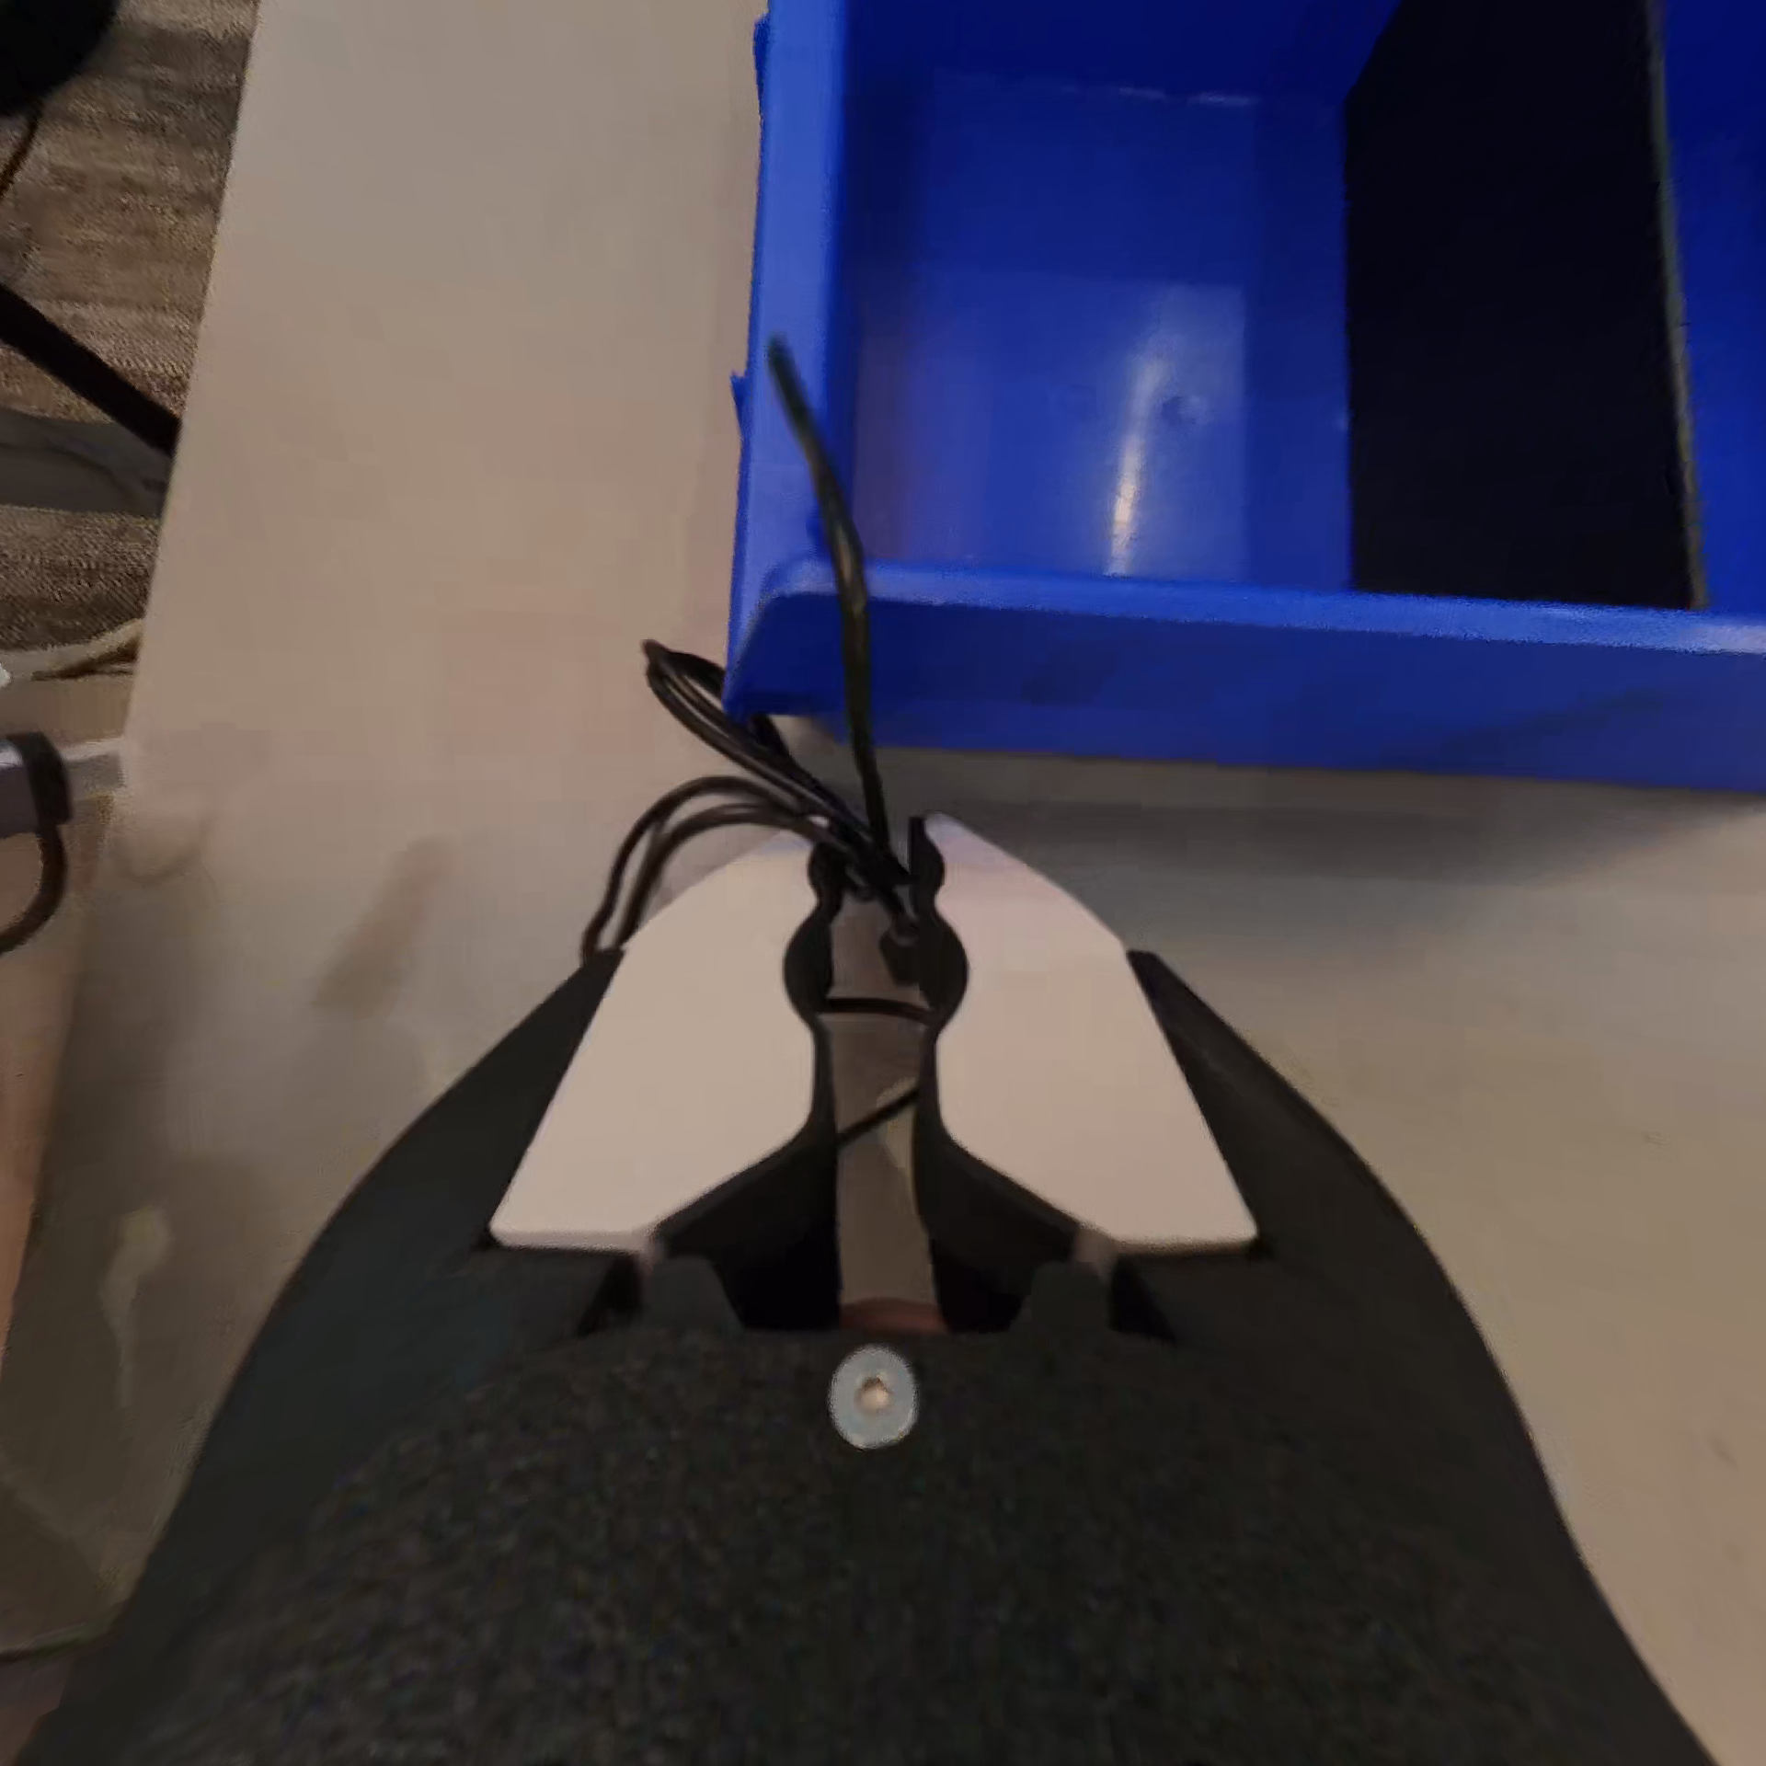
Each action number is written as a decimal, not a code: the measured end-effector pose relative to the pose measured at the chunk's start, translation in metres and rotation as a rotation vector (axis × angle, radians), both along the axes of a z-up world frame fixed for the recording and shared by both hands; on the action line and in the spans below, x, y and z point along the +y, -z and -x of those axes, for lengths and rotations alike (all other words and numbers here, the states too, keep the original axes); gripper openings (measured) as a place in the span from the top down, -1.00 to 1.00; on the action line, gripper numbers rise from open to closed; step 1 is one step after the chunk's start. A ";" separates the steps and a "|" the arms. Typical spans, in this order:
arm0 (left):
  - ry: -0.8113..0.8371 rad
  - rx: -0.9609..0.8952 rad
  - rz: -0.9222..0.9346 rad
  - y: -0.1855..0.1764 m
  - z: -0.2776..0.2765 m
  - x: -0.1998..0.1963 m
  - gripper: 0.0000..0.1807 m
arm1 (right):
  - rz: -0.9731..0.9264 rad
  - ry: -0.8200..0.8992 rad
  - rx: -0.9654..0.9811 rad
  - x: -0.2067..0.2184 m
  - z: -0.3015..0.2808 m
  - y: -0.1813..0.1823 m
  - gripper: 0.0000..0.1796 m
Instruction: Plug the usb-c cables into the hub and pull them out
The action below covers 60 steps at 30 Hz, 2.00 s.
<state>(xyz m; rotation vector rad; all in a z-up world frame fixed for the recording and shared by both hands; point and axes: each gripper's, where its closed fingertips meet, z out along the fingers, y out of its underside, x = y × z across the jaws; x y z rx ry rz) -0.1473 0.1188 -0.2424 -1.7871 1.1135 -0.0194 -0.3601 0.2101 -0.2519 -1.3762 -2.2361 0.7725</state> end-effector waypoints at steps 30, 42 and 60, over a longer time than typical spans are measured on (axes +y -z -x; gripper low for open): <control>-0.037 -0.082 -0.124 -0.031 0.000 0.016 0.90 | -0.246 0.718 -0.428 0.213 -0.435 -0.081 0.96; -0.063 -0.169 -0.063 -0.031 0.008 0.017 0.90 | -0.412 0.957 -0.764 0.274 -0.496 -0.052 0.45; 0.160 -0.924 0.074 -0.111 0.015 -0.003 0.90 | 0.326 0.116 0.375 -0.086 -0.206 -0.108 0.54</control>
